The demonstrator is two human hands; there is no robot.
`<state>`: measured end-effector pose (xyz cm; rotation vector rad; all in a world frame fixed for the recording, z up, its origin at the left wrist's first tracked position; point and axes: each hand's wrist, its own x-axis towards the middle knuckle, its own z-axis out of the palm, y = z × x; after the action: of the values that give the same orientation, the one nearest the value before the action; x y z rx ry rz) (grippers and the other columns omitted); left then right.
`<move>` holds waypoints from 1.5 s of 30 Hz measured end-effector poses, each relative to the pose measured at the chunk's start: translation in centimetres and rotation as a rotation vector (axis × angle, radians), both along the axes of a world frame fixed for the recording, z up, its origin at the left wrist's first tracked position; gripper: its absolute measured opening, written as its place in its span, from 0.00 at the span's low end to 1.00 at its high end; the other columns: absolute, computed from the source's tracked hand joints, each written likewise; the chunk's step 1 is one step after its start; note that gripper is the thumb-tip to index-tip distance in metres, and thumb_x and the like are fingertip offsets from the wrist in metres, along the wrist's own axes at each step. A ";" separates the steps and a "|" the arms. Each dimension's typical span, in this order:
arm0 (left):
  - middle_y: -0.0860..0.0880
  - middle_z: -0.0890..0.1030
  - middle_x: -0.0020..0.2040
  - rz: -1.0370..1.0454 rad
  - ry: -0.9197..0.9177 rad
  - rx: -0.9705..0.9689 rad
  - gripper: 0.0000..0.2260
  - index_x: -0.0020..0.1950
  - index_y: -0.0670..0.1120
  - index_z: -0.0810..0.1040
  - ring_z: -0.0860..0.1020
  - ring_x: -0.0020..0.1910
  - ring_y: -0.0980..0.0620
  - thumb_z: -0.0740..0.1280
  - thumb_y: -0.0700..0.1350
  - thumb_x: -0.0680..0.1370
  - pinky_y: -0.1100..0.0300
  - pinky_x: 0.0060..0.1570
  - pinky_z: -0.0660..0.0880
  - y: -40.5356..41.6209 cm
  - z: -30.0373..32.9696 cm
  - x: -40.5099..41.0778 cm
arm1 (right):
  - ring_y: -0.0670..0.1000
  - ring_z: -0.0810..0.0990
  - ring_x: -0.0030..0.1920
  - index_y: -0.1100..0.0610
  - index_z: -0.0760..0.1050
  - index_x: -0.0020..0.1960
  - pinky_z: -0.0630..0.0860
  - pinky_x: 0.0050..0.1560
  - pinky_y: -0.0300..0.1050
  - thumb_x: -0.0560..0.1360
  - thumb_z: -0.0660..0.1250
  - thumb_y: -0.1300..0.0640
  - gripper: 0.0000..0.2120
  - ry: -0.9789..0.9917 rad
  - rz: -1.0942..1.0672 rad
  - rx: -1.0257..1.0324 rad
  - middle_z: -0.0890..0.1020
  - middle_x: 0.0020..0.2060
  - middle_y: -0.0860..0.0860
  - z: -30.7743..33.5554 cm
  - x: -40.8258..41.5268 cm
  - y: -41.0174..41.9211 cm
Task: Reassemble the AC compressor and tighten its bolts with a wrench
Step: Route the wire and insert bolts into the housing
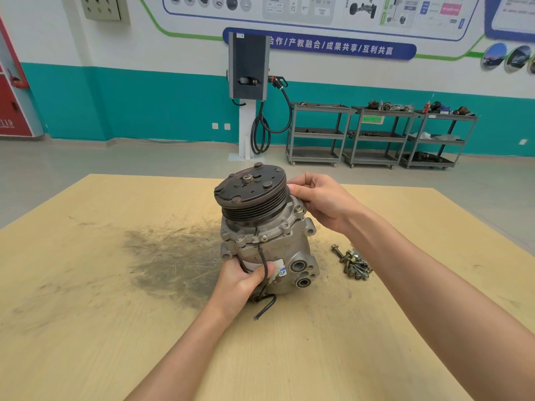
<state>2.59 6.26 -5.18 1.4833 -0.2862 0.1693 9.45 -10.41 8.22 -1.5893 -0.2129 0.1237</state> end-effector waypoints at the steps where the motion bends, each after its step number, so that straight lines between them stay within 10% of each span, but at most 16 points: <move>1: 0.54 0.86 0.51 -0.001 0.000 0.001 0.17 0.57 0.43 0.81 0.82 0.55 0.57 0.70 0.48 0.70 0.68 0.53 0.75 0.0 0.0 0.0 | 0.55 0.74 0.40 0.63 0.74 0.47 0.76 0.40 0.42 0.77 0.64 0.68 0.02 0.002 -0.007 -0.008 0.79 0.42 0.62 0.1 0.0 0.1; 7: 0.56 0.86 0.50 -0.011 0.008 0.007 0.13 0.54 0.47 0.81 0.82 0.54 0.58 0.69 0.48 0.70 0.68 0.52 0.75 0.0 0.0 0.0 | 0.57 0.75 0.46 0.65 0.76 0.54 0.74 0.53 0.50 0.79 0.63 0.65 0.06 0.014 0.034 -0.027 0.80 0.47 0.62 0.1 -0.2 -0.2; 15: 0.57 0.86 0.49 -0.018 -0.004 -0.005 0.13 0.54 0.46 0.81 0.82 0.53 0.59 0.69 0.47 0.70 0.68 0.52 0.74 -0.1 0.0 0.0 | 0.55 0.77 0.39 0.62 0.73 0.46 0.77 0.38 0.42 0.78 0.65 0.66 0.03 0.014 -0.027 0.017 0.80 0.38 0.59 0.2 -0.2 0.3; 20: 0.56 0.86 0.50 -0.019 -0.005 -0.002 0.14 0.54 0.46 0.81 0.82 0.54 0.58 0.69 0.47 0.70 0.68 0.52 0.75 0.0 0.0 0.0 | 0.53 0.77 0.42 0.62 0.76 0.47 0.74 0.49 0.46 0.80 0.62 0.65 0.05 0.035 0.041 0.049 0.80 0.42 0.58 0.0 -0.3 -0.2; 26: 0.54 0.86 0.51 -0.011 0.000 -0.005 0.15 0.55 0.45 0.81 0.82 0.55 0.56 0.70 0.48 0.70 0.65 0.54 0.75 0.1 -0.1 0.1 | 0.53 0.73 0.36 0.62 0.72 0.45 0.75 0.30 0.37 0.76 0.67 0.66 0.03 0.025 -0.027 0.039 0.79 0.38 0.59 0.2 -0.2 0.1; 45: 0.55 0.86 0.50 -0.026 0.007 -0.005 0.12 0.53 0.48 0.82 0.82 0.54 0.57 0.70 0.48 0.70 0.68 0.51 0.75 0.0 0.1 -0.1 | 0.50 0.80 0.39 0.65 0.78 0.52 0.78 0.45 0.42 0.80 0.62 0.65 0.07 0.000 0.029 0.041 0.82 0.41 0.57 -0.3 -0.3 -0.2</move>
<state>2.51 6.26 -5.10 1.4746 -0.2992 0.1438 9.16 -10.62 7.87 -1.5454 -0.2371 0.1415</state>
